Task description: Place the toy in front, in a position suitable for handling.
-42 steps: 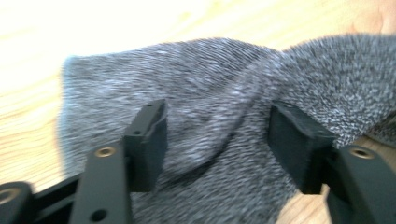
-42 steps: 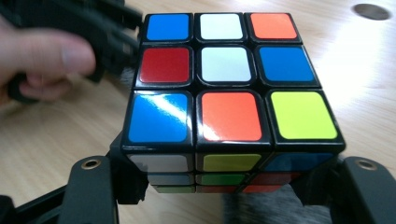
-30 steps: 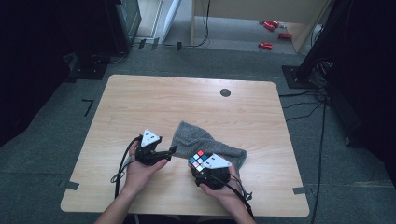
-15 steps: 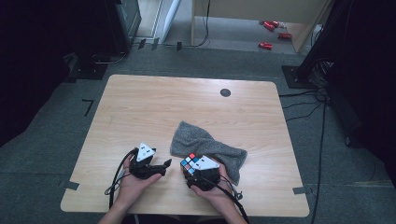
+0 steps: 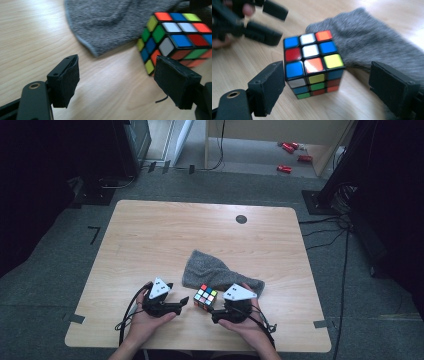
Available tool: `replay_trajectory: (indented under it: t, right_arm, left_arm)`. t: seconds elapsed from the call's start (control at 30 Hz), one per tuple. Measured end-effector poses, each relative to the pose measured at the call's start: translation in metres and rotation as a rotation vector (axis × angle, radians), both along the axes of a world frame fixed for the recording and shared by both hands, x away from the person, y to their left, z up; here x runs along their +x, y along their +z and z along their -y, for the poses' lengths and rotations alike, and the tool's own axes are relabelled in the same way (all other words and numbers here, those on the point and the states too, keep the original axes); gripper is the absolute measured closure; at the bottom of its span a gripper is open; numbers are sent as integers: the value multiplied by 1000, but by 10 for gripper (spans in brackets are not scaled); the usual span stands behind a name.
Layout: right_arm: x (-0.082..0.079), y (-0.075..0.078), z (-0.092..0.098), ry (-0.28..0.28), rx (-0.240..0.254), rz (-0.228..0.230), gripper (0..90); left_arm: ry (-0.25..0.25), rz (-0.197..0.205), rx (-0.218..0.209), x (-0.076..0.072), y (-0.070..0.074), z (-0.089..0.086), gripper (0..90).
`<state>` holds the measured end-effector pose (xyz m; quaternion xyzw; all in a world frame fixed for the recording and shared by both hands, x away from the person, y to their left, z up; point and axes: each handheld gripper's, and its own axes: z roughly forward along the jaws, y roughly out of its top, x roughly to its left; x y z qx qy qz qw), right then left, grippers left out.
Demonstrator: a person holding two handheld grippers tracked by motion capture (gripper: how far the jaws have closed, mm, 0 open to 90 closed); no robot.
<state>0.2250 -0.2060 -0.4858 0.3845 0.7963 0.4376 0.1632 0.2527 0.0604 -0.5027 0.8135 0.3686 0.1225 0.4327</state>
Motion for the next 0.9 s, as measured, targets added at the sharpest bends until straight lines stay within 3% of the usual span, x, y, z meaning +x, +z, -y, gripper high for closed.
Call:
replay_trajectory:
  t: [0.1,0.3,0.43,0.57,0.63,0.7,0.77,0.83,0.9]
  right_arm:
    - [0,9,13,-7,34,11,171]
    - [3,13,28,-51,39,18,227]
    - [6,11,32,-82,28,11,233]
    - [8,8,34,-106,19,2,234]
    - [8,8,35,-113,20,1,234]
    - [9,8,37,-117,21,0,233]
    - [9,8,37,-117,23,2,232]
    - [9,7,38,-121,19,3,232]
    - [10,7,39,-123,9,5,235]
  left_arm:
    - [-30,-6,-16,-6,2,5,213]
    - [-65,-10,-14,-18,4,22,178]
    - [-48,-34,6,-20,0,39,138]
    - [-24,-33,43,-24,-2,59,98]
    - [-6,-19,84,-26,-4,70,98]
    - [24,-36,115,-25,-7,77,96]
    - [20,-60,111,-23,-10,80,97]
    - [33,-57,122,-22,-11,79,103]
    - [33,-53,103,-21,-10,73,146]
